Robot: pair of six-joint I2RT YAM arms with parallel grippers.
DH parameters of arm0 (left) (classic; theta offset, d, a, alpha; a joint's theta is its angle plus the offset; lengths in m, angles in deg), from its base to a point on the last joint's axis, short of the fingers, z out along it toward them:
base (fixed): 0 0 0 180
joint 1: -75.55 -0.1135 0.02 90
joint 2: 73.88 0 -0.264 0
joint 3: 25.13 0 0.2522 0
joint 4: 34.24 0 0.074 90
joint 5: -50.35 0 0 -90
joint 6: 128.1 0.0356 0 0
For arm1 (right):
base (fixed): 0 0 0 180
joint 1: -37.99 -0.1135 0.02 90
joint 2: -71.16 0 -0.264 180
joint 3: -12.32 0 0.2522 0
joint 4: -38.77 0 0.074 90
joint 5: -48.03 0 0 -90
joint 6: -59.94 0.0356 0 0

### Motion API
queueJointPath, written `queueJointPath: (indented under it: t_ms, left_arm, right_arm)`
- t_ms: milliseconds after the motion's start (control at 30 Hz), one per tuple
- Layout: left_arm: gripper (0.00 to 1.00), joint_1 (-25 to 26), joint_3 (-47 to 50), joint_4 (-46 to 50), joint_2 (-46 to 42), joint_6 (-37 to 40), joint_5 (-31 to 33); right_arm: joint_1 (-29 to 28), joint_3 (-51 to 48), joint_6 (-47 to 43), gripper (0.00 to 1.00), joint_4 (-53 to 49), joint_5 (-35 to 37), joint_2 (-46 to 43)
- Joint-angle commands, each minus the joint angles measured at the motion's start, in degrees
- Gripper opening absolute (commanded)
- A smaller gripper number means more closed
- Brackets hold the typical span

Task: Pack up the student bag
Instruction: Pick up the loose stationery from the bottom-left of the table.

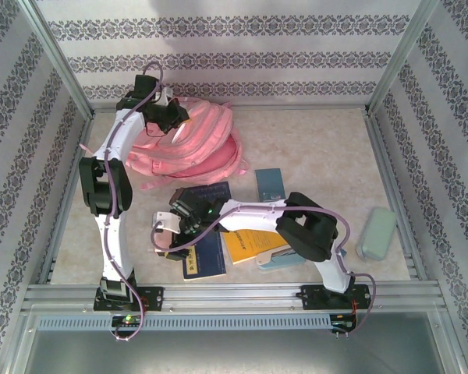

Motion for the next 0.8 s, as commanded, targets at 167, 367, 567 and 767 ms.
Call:
queueJointPath:
  t_ms: [167,367,567,767]
  left_arm:
    - [0.0,-1.8,-2.0,-4.4,2.7,-2.0,0.7]
    - [0.0,-1.8,-2.4,-4.2,3.1,-2.0,0.6]
    - [0.0,-1.8,-2.9,-3.6,2.7,-1.7,0.6]
    - [0.0,-1.8,-3.8,-2.1,0.5,-0.8,1.2]
  right_arm:
    - [-1.9,1.5,0.6,0.98,2.1,4.0,2.9]
    - [-2.3,1.0,0.5,0.98,3.7,7.7,4.6]
    - [-2.3,0.4,2.0,0.8,6.0,7.8,3.5]
    - [-2.3,-2.4,3.0,0.63,8.1,7.2,-0.7]
